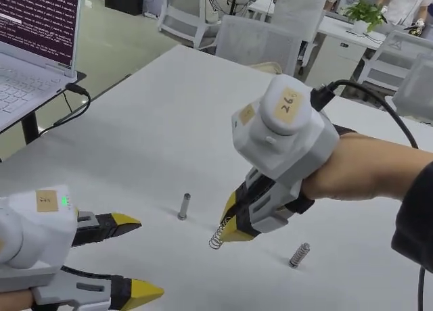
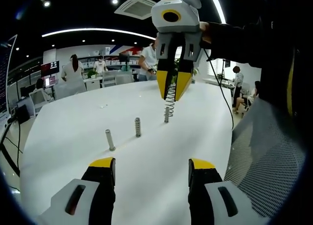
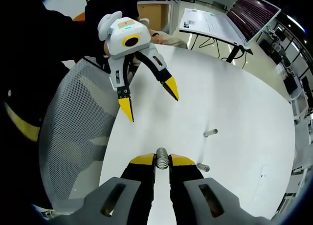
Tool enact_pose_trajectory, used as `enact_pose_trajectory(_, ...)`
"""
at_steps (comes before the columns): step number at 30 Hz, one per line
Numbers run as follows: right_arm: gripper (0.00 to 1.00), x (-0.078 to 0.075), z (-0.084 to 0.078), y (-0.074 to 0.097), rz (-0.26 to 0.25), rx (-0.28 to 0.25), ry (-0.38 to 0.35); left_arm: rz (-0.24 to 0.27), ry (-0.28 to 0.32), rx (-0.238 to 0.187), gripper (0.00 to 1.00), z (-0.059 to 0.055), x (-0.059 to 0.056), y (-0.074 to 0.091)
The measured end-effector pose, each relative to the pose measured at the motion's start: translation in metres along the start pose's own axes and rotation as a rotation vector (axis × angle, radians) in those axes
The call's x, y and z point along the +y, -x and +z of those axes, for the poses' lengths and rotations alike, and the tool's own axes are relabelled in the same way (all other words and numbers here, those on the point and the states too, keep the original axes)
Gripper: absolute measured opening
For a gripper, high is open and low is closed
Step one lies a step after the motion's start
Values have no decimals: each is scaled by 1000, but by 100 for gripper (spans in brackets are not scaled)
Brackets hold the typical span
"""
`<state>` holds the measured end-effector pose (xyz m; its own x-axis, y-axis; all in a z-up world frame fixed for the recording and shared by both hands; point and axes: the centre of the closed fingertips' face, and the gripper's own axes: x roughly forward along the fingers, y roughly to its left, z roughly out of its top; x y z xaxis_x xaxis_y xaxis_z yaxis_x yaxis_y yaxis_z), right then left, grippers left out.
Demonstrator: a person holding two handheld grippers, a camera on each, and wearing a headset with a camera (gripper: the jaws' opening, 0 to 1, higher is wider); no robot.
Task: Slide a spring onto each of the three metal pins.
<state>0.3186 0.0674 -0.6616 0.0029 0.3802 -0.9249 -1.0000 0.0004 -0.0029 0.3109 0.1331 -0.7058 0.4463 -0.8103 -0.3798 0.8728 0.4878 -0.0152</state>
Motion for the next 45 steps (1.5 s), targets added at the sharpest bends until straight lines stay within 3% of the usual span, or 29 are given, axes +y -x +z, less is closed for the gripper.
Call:
enact_pose_trajectory(26, 8, -39, 8, -5, -25, -2, -13, 65, 11, 14, 58, -17, 23, 5)
enact_pose_trajectory(45, 8, -66, 16, -13, -46, 7, -27, 99, 2, 12, 60, -20, 33, 7)
